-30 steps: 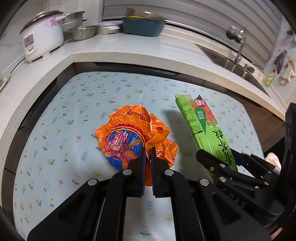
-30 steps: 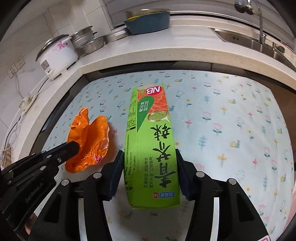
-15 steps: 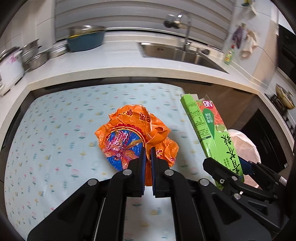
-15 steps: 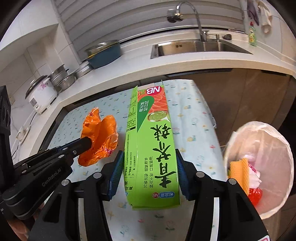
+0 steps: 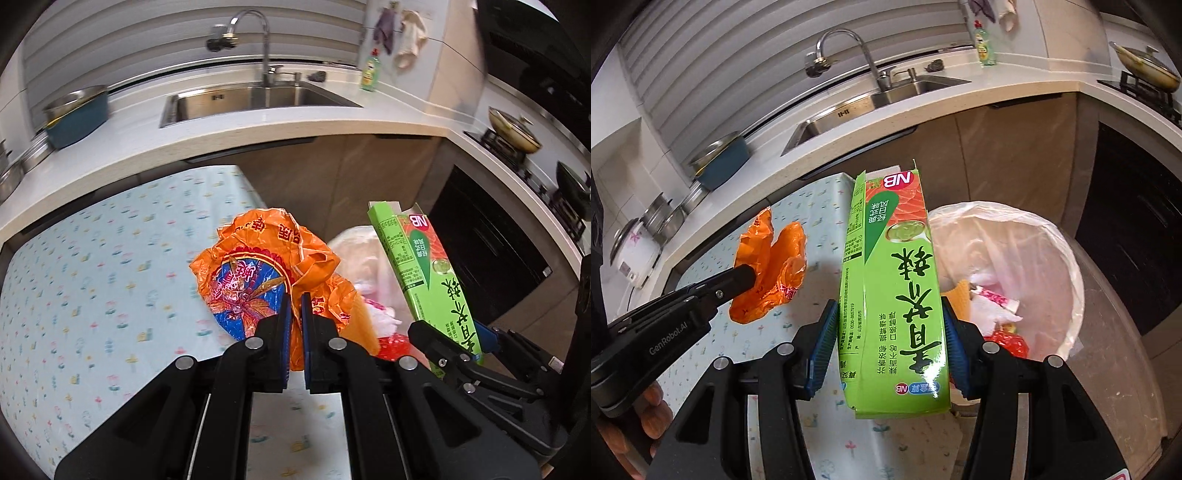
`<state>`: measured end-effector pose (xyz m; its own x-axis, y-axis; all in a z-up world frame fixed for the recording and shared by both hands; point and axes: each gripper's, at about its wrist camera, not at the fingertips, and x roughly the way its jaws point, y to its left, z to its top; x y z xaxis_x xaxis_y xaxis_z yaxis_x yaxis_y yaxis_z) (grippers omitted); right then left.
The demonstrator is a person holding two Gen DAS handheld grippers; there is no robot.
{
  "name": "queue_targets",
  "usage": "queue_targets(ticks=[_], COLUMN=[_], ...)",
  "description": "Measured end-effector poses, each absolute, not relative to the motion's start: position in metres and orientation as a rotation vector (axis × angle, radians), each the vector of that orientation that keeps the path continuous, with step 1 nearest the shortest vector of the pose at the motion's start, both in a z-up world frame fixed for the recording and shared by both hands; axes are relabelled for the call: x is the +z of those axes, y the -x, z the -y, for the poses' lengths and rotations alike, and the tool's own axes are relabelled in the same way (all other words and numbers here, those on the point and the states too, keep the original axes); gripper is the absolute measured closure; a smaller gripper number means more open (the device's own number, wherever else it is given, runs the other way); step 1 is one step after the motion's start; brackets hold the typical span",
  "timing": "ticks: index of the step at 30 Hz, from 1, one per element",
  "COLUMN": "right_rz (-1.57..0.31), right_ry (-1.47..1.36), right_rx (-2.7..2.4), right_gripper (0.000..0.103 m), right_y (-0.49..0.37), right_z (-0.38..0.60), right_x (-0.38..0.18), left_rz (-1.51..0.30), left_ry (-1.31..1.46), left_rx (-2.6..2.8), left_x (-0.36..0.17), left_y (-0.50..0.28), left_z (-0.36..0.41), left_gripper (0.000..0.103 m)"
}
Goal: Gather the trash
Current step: 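Carry the orange bag and green carton in both tools over the bin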
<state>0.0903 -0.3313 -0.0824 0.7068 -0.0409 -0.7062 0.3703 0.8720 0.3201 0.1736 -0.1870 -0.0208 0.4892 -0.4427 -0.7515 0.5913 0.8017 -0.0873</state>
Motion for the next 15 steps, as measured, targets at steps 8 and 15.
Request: queue_targets(ticks=[8,15], right_rz=[-0.75,-0.753], right_ry=[-0.508,-0.534], right_rx=[-0.3,-0.329], right_gripper=[0.051,0.051], right_y=[-0.063,-0.054], right_z=[0.366,0.381], right_x=[-0.093,-0.104], left_rz=[-0.905,-0.933], left_ry=[-0.215,-0.199], left_rx=[-0.742,-0.774], left_x=[-0.033,-0.042], left_y=[-0.163,-0.163], left_z=[0.238,0.263], left_gripper=[0.098,0.078])
